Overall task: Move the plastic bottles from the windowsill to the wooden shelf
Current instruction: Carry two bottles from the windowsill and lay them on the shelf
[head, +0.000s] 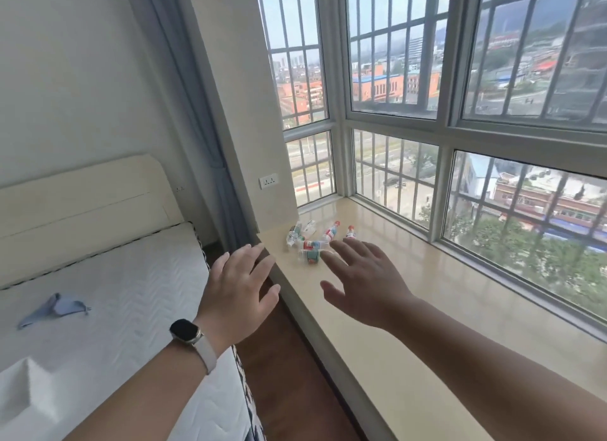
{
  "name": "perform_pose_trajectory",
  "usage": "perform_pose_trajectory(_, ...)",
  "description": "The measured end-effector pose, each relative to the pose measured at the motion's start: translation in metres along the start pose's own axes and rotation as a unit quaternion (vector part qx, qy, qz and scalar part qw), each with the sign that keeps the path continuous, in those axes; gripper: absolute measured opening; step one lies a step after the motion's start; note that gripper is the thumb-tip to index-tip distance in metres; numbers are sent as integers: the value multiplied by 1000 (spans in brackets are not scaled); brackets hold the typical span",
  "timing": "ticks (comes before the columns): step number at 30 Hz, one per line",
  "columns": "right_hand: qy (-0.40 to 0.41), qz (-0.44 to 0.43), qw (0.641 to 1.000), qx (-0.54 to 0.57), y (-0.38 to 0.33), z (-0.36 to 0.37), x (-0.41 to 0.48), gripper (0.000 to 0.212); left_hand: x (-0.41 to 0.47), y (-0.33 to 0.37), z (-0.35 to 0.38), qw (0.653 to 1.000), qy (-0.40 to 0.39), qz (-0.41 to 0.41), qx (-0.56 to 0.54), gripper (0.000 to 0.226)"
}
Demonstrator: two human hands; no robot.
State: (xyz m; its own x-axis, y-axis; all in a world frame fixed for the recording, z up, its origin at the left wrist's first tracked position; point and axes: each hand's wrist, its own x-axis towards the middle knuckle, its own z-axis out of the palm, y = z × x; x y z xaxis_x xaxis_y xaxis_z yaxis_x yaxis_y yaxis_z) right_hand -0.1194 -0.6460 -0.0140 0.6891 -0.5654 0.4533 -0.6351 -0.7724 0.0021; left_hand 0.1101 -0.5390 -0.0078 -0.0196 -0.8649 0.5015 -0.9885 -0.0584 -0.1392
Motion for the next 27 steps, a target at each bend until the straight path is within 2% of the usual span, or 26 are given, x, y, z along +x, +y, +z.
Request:
perform_pose_trajectory(7,9,-23,1000,7,14,29,45,58,34,-22,23,999,7,-31,2,49)
perform_pose_trajectory(14,-5,-22,1000,-13,41,78,98,57,72,-61,79,999,-8,-30,-8,50)
perform_pose_trajectory(27,-27,8,999,-32,70,180,240,50,178,-191,192,1000,-15,11,-25,46)
